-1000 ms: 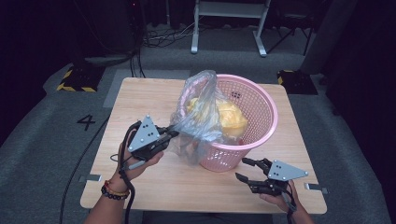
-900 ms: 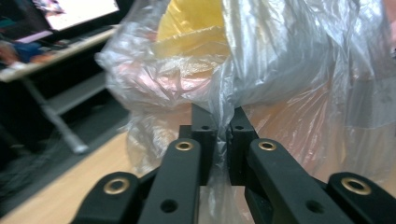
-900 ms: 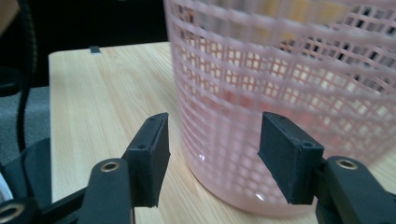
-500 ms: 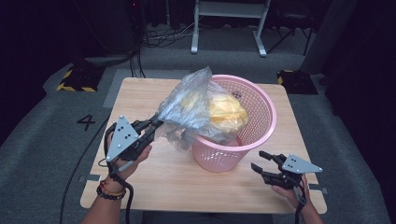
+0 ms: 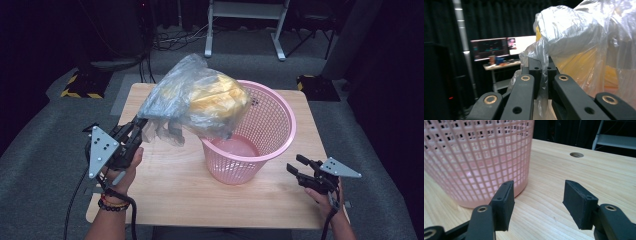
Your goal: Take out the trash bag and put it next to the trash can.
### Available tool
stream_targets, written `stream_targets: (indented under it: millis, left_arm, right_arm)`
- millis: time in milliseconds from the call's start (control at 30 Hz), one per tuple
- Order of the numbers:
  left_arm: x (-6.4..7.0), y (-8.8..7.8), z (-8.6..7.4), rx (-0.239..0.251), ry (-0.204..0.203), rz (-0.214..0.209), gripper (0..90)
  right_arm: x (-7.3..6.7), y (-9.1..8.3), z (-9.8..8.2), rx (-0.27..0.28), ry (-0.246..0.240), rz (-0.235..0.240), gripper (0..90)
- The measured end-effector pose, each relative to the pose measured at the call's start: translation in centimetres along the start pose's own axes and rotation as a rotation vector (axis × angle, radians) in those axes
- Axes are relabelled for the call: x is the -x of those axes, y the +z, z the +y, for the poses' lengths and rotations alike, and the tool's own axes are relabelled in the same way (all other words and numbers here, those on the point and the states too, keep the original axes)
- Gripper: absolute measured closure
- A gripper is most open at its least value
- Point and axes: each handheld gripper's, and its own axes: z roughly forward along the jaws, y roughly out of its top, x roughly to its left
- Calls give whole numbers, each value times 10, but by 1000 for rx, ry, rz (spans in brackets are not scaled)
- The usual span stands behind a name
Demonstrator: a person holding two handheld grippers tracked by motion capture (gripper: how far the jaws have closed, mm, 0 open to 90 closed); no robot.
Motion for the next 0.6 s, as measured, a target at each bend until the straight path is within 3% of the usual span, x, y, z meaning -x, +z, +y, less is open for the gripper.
stream_targets:
  millis: [167, 400, 467, 600]
  left_arm:
    - [-11, 0, -9, -44, 14, 79, 893]
    - [-23, 4, -25, -120, 25, 157, 893]
    - [-28, 6, -30, -144, 4, 163, 893]
    - [-33, 9, -38, -175, 1, 172, 893]
  right_arm:
    - [8, -3, 0, 2, 20, -26, 426]
    - [15, -7, -2, -1, 31, -57, 425]
    - [16, -7, -1, -6, 27, -58, 422]
    - [15, -6, -2, -20, 21, -59, 422]
